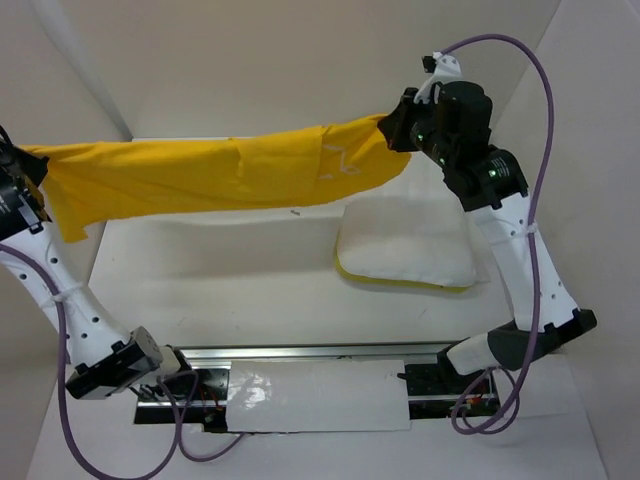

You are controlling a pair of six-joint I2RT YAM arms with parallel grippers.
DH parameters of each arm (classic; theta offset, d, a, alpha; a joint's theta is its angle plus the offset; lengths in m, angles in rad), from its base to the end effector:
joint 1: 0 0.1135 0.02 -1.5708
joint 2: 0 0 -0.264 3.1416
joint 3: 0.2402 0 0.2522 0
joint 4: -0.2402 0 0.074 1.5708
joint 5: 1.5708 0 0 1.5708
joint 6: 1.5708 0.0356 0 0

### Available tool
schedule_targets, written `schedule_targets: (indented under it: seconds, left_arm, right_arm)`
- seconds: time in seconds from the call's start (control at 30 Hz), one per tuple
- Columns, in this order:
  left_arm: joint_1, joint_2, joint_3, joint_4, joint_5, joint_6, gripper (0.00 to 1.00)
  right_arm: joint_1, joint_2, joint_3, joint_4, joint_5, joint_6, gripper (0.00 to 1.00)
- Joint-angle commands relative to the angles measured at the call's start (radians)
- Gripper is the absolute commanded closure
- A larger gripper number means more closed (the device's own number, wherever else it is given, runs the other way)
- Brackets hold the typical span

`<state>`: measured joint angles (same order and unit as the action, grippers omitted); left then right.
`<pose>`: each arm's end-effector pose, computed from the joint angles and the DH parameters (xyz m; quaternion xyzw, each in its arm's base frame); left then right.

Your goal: Put the pillow into the pillowcase

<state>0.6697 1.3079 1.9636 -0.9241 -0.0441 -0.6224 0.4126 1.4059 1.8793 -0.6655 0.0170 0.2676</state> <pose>0.1673 0.1345 0.5363 -0.4894 0.6269 0.0319 0.6054 0.2521 0.1097 0.5181 -0.0505 0.7700 0.2060 0.6018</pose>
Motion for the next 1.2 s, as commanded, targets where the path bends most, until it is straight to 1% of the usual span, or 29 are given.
schedule_targets:
  seconds: [0.0,0.1,0.17,0.2,0.23,0.27,0.3,0.33,0.37,0.4,0.43,0.47,0.5,0.53,0.57,0.6,0.63,0.67,0.73,0.77,0.8,0.83,0.87,0.97,1.0,1.03,1.07,1.1,1.17]
  left_arm:
    - [0.016,0.05,0.043,-0.028,0.015,0.059,1.0]
    - [0.025,0.12,0.021,-0.015,0.078,0.059,1.0]
    - [0.025,0.163,-0.029,0.027,0.111,0.046,1.0]
    - [0.025,0.224,-0.04,0.027,0.13,0.035,1.0]
    - [0.039,0.258,-0.04,0.037,0.165,0.035,1.0]
    - [0.039,0.293,-0.052,0.037,0.165,0.024,1.0]
    - [0.039,0.347,-0.061,0.037,0.165,0.024,1.0]
    - [0.028,0.364,-0.075,0.054,0.153,0.024,1.0]
    - [0.012,0.376,-0.115,0.101,0.12,0.015,1.0]
    - [0.001,0.39,-0.13,0.116,0.11,0.015,0.98]
    - [-0.022,0.424,-0.131,0.126,0.099,0.015,0.91]
    - [-0.036,0.444,-0.131,0.126,0.061,0.015,0.73]
    - [-0.047,0.465,-0.111,0.126,0.052,0.027,0.62]
    - [-0.071,0.509,-0.091,0.113,0.043,0.027,0.5]
    - [-0.082,0.53,-0.041,0.099,0.043,0.042,0.43]
    - [-0.091,0.545,-0.016,0.079,0.014,0.052,0.31]
    - [-0.11,0.556,0.004,0.05,0.0,0.052,0.19]
    - [-0.11,0.556,0.017,0.05,-0.011,0.052,0.03]
    - [-0.124,0.542,0.017,0.05,-0.011,0.061,0.01]
    - [-0.149,0.531,0.017,0.05,-0.011,0.061,0.01]
    - [-0.162,0.513,0.003,0.05,-0.02,0.061,0.01]
    - [-0.177,0.504,0.003,0.05,-0.02,0.061,0.01]
    - [-0.214,0.504,-0.023,0.05,-0.02,0.072,0.01]
    - [-0.289,0.453,-0.089,0.038,-0.085,0.056,0.01]
    - [-0.339,0.439,-0.164,0.037,-0.1,0.046,0.01]
    - [-0.363,0.407,-0.204,0.037,-0.079,0.046,0.01]
    - [-0.404,0.387,-0.244,0.056,-0.063,0.035,0.01]
    - [-0.426,0.37,-0.326,0.094,-0.045,0.021,0.01]
    - [-0.487,0.317,-0.402,0.132,-0.045,-0.002,0.01]
  right_arm:
    - [0.002,0.106,0.072,0.043,-0.038,-0.033,1.0]
    - [0.002,0.192,0.115,0.053,-0.06,-0.019,1.0]
    - [0.002,0.303,0.151,0.064,-0.087,-0.019,1.0]
    - [-0.009,0.391,0.197,0.064,-0.103,-0.019,1.0]
    - [-0.021,0.442,0.222,0.075,-0.138,-0.005,1.0]
    - [-0.034,0.494,0.286,0.075,-0.152,-0.005,1.0]
    - [-0.034,0.545,0.308,0.089,-0.172,-0.014,1.0]
    - [-0.034,0.638,0.326,0.131,-0.201,-0.014,1.0]
    - [-0.034,0.684,0.343,0.157,-0.215,-0.014,1.0]
    - [-0.034,0.729,0.387,0.182,-0.232,-0.014,1.0]
    - [-0.034,0.83,0.421,0.225,-0.242,-0.014,0.99]
    - [-0.034,0.884,0.467,0.225,-0.253,-0.014,0.96]
    - [-0.043,0.937,0.586,0.234,-0.264,-0.014,0.91]
    - [-0.043,1.02,0.636,0.234,-0.273,-0.014,0.74]
    - [-0.052,1.044,0.674,0.234,-0.273,-0.014,0.54]
    - [-0.052,1.044,0.685,0.234,-0.273,-0.014,0.24]
    - [-0.052,1.013,0.649,0.247,-0.273,-0.014,0.07]
    - [-0.052,0.978,0.526,0.28,-0.237,-0.024,0.0]
    - [-0.052,0.894,0.379,0.311,-0.203,-0.034,0.0]
    - [-0.052,0.813,0.315,0.311,-0.148,-0.034,0.0]
    - [-0.043,0.774,0.202,0.311,-0.12,-0.034,0.0]
    - [-0.032,0.737,0.145,0.301,-0.095,-0.034,0.0]
    - [-0.032,0.663,0.092,0.284,-0.034,-0.034,0.0]
    - [0.024,0.558,-0.112,0.262,0.029,-0.034,0.0]
    - [0.063,0.488,-0.218,0.251,0.067,-0.025,0.0]
    - [0.081,0.452,-0.279,0.251,0.08,-0.015,0.0]
    - [0.1,0.373,-0.34,0.273,0.09,-0.014,0.0]
    - [0.136,0.34,-0.455,0.334,0.106,-0.004,0.0]
    - [0.147,0.302,-0.529,0.377,0.084,-0.004,0.0]
